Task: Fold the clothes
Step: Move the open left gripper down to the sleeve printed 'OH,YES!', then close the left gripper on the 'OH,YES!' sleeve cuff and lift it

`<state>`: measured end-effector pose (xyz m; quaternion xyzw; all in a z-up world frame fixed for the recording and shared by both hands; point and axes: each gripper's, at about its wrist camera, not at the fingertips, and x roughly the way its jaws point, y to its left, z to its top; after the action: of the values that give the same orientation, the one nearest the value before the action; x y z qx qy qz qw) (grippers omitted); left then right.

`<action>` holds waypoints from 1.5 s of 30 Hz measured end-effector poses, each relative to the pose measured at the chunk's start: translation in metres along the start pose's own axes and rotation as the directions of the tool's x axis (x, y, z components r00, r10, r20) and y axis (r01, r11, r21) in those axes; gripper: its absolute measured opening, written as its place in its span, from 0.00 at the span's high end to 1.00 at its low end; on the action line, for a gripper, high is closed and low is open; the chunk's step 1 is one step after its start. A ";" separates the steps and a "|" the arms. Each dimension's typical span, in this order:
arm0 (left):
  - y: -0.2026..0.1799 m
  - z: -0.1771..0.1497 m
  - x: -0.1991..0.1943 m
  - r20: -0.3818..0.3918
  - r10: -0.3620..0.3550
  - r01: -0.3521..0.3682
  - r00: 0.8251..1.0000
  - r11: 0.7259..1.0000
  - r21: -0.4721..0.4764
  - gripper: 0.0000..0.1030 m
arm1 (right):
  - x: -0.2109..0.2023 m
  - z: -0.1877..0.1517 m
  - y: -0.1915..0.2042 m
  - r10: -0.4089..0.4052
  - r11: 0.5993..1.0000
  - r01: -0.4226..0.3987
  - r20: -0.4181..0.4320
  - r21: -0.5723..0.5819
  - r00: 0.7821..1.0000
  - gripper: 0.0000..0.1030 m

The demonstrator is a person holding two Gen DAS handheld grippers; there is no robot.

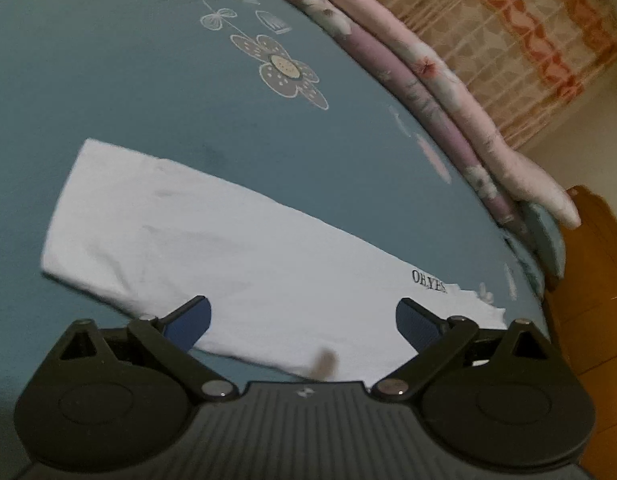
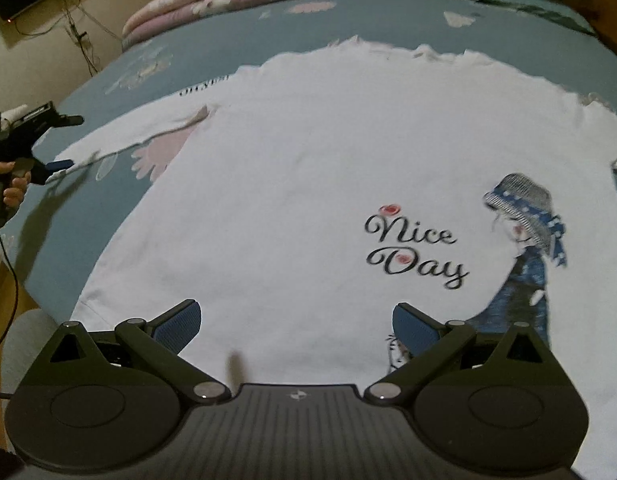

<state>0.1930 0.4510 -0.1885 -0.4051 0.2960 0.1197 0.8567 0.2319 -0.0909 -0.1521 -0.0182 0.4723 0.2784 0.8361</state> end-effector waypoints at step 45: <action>0.059 0.003 -0.003 0.254 -0.023 0.125 0.967 0.912 -0.391 0.13 | 0.018 -0.009 0.012 -0.182 0.980 0.184 0.032 -0.072 0.983 0.00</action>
<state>0.1653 0.4918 -0.2220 -0.5661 0.1418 0.1942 0.7885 0.2266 -0.0750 -0.1684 -0.0893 0.4473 0.2181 0.8628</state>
